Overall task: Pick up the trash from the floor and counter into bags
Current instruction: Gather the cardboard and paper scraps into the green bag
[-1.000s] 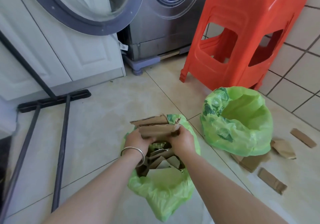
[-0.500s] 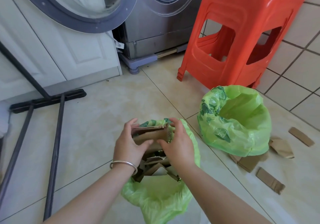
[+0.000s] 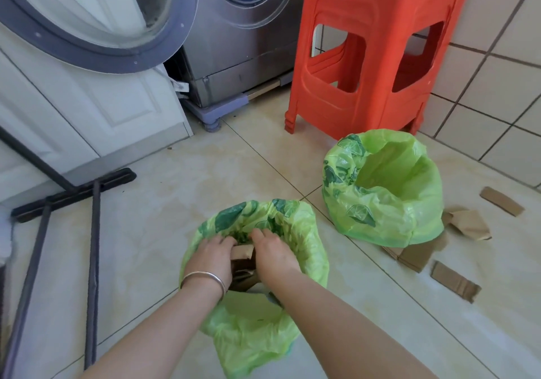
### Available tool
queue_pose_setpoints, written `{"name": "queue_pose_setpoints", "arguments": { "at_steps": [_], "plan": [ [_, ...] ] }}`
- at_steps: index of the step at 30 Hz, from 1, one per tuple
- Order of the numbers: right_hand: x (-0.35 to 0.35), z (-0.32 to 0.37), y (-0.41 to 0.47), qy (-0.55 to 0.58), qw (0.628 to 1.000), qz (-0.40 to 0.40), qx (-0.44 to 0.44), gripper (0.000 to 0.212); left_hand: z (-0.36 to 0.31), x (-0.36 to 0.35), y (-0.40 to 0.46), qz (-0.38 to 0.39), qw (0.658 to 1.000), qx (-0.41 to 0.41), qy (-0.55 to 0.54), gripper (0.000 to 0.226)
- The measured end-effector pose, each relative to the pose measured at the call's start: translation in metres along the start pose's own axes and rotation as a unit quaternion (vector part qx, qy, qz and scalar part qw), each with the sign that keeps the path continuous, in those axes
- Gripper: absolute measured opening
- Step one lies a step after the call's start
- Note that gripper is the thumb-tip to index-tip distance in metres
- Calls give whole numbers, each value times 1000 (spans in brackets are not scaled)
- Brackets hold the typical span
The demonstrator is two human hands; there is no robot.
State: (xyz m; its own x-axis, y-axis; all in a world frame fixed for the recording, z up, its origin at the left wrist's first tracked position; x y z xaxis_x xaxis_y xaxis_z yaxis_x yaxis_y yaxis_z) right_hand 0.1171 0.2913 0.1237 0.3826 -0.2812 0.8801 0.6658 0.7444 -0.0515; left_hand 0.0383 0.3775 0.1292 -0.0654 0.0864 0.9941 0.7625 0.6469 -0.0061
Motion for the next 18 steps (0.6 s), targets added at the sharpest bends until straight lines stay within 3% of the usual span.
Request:
{"name": "queue_pose_setpoints", "arguments": {
  "at_steps": [5, 8, 12, 18],
  "plan": [
    [45, -8, -26, 73, 995, -64, -27, 71, -33, 58, -23, -60, 995, -86, 6, 71],
    [90, -18, -58, 101, 987, -114, -46, 56, -85, 88, -39, -115, 980, -163, -27, 58],
    [157, -67, -118, 89, 970, -190, -124, 35, -180, 110, -66, -88, 972, -204, -82, 34],
    [237, -176, -231, 92, 929, -243, -263, 29, -323, 104, -132, -70, 943, -289, -149, 25]
  ]
}}
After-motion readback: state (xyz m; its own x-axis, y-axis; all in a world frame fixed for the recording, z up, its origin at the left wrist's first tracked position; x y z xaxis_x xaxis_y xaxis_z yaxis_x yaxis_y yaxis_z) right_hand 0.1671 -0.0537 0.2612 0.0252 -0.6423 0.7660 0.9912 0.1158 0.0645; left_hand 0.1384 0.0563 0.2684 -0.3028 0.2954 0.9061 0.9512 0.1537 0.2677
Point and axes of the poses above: each hand's wrist, its own y-axis towards the middle knuckle, its own x-axis out of the back of the hand, z = x × y, the point moved 2 cm from there along y, towards the middle knuckle, and after that the axes turned 15 degrees about -z, right-handed, at the moved point
